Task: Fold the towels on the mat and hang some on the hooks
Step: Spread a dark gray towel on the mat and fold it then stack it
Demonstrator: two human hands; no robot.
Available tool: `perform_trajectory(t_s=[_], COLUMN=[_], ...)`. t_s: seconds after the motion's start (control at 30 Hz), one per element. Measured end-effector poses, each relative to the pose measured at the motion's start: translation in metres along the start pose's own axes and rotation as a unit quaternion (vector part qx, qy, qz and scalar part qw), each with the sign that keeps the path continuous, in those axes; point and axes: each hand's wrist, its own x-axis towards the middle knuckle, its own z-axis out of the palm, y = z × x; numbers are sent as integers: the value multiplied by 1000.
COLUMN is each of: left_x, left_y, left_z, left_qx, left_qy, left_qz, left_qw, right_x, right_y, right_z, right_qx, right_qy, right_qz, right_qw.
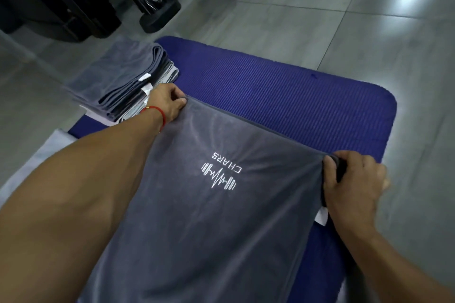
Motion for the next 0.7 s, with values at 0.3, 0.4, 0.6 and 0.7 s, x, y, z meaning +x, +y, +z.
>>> perform_trajectory(t_s=[0.3,0.4,0.6,0.7], left_x=[-54,-78,-158,-215], left_y=[-5,-13,-63,-82], left_z=[-84,-119,-219,-277], left_qx=[-46,-47,-90,-145], left_qy=[57,49,134,213], left_qz=[52,59,9,-39], left_qw=[996,996,987,965], right_x=[14,15,30,40], right_y=[-13,-36,-137,-212], right_z=[-32,-56,-109,-138], right_qx=[-67,-8,171,243], right_qy=[-138,-156,-225,-300], right_qz=[1,-28,-63,-131], right_qw=[988,987,957,913])
